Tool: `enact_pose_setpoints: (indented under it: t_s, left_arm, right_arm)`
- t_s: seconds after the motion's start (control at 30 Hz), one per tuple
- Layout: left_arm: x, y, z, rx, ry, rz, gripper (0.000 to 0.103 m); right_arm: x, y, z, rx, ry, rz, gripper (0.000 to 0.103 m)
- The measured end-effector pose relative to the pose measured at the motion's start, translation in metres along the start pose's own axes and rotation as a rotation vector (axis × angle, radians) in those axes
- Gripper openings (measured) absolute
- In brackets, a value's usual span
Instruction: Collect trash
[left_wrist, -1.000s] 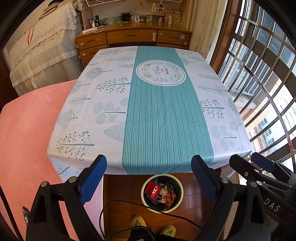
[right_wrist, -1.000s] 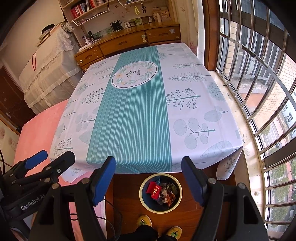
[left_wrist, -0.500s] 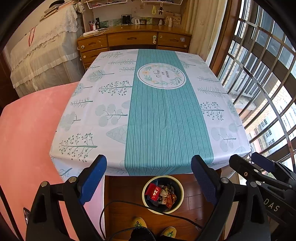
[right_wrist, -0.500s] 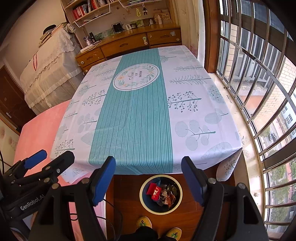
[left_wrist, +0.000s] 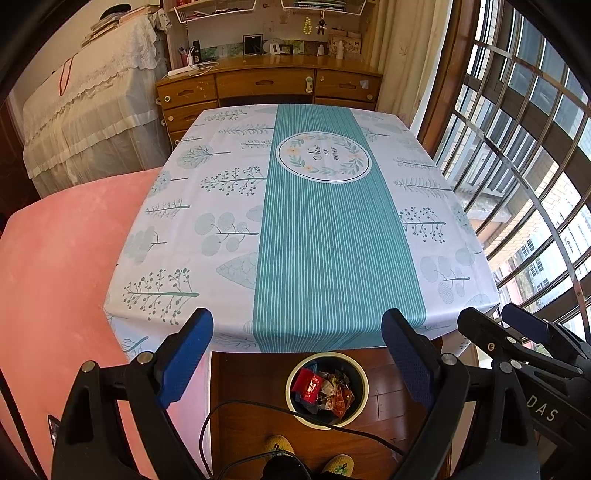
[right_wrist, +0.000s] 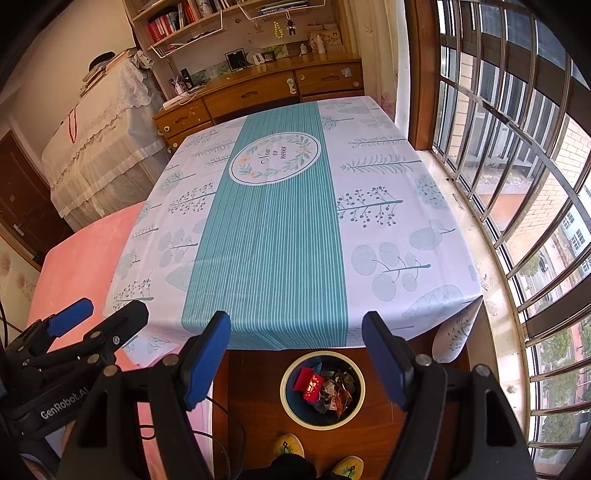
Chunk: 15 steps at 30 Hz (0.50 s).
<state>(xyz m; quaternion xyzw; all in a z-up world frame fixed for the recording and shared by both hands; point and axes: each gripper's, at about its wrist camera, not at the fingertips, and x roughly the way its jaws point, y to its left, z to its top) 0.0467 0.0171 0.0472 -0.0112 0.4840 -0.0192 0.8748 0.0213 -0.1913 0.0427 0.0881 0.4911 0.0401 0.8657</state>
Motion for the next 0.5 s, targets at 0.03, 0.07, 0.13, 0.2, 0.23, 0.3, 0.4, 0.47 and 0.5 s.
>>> enact_pose_setpoints:
  t_s: [0.03, 0.07, 0.13, 0.2, 0.23, 0.3, 0.4, 0.47, 0.5]
  left_arm:
    - [-0.0005, 0.0000, -0.0001, 0.001, 0.000, 0.001, 0.091]
    - [-0.0001, -0.0001, 0.0000, 0.000, 0.000, 0.000, 0.091]
    - [-0.0003, -0.0003, -0.0001, 0.000, 0.000, 0.000, 0.091]
    - [-0.0004, -0.0005, -0.0003, -0.001, 0.001, 0.001, 0.091]
    - [-0.0006, -0.0006, -0.0003, -0.001, 0.001, 0.001, 0.091]
    - [-0.0004, -0.0011, -0.0005, -0.001, 0.000, 0.001, 0.091]
    - [-0.0008, -0.0012, -0.0009, -0.001, 0.000, 0.001, 0.091]
    - [-0.0015, -0.0011, -0.0014, 0.000, -0.001, 0.002, 0.091]
    - [-0.0019, -0.0010, -0.0016, 0.000, -0.001, 0.002, 0.091]
  right_arm:
    - [0.0002, -0.0001, 0.0000, 0.000, 0.001, 0.001, 0.074]
    - [-0.0005, -0.0002, -0.0002, 0.001, 0.000, 0.001, 0.074]
    - [-0.0005, -0.0003, -0.0003, 0.001, 0.001, 0.000, 0.074]
    - [-0.0012, -0.0005, -0.0009, 0.002, 0.001, 0.000, 0.074]
    - [-0.0018, -0.0005, -0.0010, 0.003, 0.001, 0.000, 0.074]
    - [-0.0029, -0.0006, -0.0027, 0.006, -0.001, 0.000, 0.074]
    - [-0.0033, -0.0009, -0.0026, 0.006, -0.001, 0.001, 0.074]
    - [-0.0035, -0.0010, -0.0026, 0.006, -0.001, 0.001, 0.074]
    - [-0.0028, -0.0011, -0.0026, 0.005, -0.001, 0.001, 0.074]
